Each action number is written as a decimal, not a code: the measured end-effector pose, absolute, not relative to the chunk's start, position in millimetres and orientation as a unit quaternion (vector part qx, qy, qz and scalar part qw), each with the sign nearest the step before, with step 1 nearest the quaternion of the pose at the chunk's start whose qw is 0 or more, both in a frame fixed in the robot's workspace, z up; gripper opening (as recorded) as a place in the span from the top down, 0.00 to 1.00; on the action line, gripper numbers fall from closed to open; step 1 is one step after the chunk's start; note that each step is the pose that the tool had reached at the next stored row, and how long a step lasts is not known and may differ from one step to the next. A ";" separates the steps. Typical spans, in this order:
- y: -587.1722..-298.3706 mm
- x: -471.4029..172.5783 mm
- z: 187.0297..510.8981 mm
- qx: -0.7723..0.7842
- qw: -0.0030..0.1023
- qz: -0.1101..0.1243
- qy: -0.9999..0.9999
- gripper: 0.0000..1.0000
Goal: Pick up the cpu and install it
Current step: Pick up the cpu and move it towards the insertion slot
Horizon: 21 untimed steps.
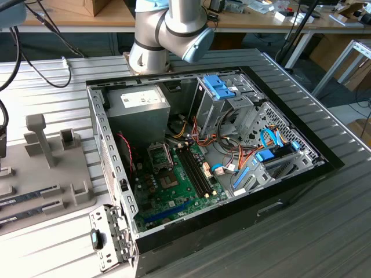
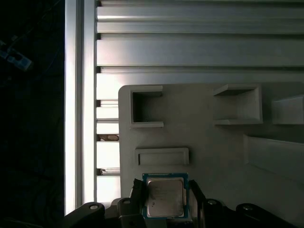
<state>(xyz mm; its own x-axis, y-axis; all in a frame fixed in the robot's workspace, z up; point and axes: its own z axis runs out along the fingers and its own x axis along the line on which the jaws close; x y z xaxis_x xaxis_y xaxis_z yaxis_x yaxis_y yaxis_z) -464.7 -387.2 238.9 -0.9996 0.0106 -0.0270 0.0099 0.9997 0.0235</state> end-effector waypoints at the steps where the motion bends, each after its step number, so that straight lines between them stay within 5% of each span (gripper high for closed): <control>1: -387.2 -464.7 239.1 0.005 0.014 0.012 1.000 0.53; 21: -387.2 -464.7 242.8 0.005 0.014 0.013 1.000 0.53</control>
<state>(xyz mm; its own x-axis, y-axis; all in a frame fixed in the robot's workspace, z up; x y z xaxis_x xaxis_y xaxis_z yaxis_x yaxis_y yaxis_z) -464.7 -387.2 242.8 -0.9996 0.0106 -0.0270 0.0099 0.9996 0.0266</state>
